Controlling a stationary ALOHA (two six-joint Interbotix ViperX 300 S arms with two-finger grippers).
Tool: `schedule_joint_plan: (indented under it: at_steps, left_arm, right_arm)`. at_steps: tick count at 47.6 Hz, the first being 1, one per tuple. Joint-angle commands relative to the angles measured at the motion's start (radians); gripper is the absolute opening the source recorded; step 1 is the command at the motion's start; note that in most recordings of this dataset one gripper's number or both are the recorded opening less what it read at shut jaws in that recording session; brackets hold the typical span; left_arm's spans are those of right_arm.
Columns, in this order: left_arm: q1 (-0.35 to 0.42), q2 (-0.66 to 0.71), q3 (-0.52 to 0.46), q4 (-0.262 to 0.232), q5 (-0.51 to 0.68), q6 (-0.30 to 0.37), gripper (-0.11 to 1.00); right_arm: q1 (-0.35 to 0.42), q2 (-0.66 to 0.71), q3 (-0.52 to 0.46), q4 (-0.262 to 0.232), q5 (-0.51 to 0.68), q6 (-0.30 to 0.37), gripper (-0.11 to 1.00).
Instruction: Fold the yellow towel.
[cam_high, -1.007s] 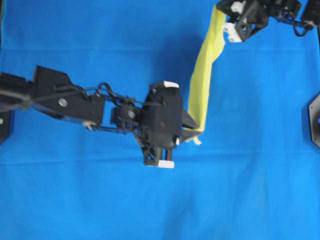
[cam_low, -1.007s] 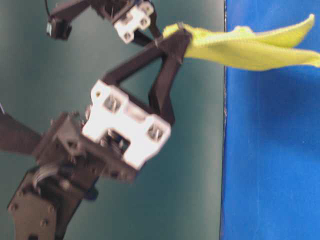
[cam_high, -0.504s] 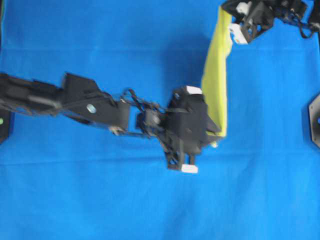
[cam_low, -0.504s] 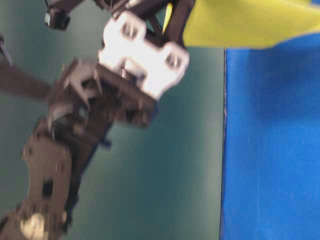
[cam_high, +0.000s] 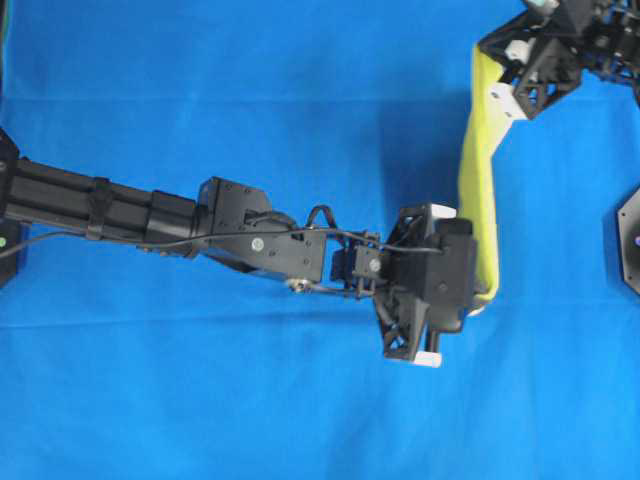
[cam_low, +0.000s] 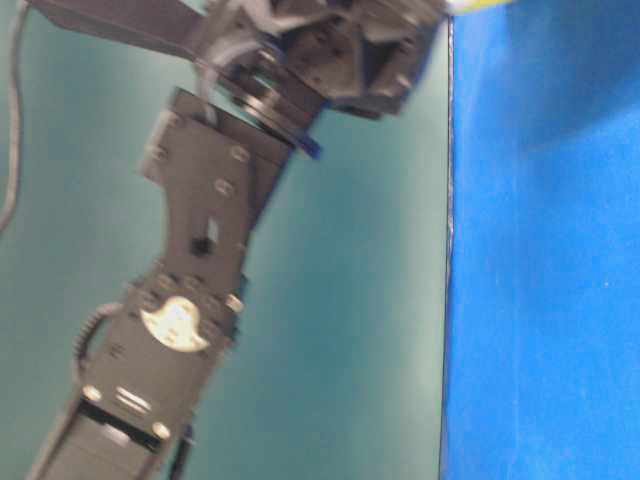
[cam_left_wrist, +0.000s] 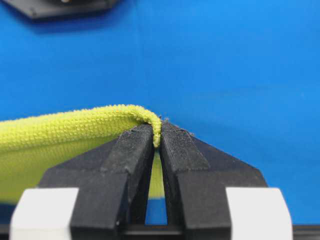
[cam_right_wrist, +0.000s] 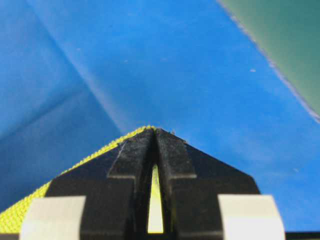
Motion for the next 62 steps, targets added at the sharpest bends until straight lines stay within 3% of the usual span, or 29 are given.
schedule_joint_plan:
  at_steps: [1, 11, 23, 31, 50, 53, 57, 62]
  left_arm:
    - [-0.018, -0.052, 0.057, -0.003, -0.06, -0.018, 0.04]
    - [-0.038, -0.135, 0.273, -0.005, -0.213, -0.103, 0.04]
    - [-0.067, -0.202, 0.469, -0.005, -0.288, -0.176, 0.04]
    - [-0.074, -0.215, 0.503, -0.005, -0.288, -0.183, 0.04]
    - [-0.064, -0.207, 0.482, -0.005, -0.285, -0.179, 0.05]
    - [-0.064, -0.207, 0.482, -0.005, -0.285, -0.179, 0.11]
    - [-0.064, -0.207, 0.482, -0.005, -0.281, -0.175, 0.31]
    - [-0.064, -0.213, 0.482, -0.005, -0.258, -0.166, 0.61]
  right_arm:
    - [0.023, 0.067, -0.054, -0.003, -0.049, 0.002, 0.02]
    - [0.086, 0.256, -0.176, -0.003, -0.118, 0.002, 0.02]
    - [0.13, 0.39, -0.285, -0.003, -0.123, 0.002, 0.02]
    - [0.146, 0.408, -0.298, -0.003, -0.146, 0.002, 0.02]
    - [0.167, 0.411, -0.293, -0.008, -0.161, -0.04, 0.03]
    - [0.167, 0.411, -0.293, -0.008, -0.163, -0.041, 0.03]
    - [0.172, 0.41, -0.293, -0.011, -0.172, -0.046, 0.04]
    - [0.181, 0.411, -0.293, -0.025, -0.183, -0.055, 0.32]
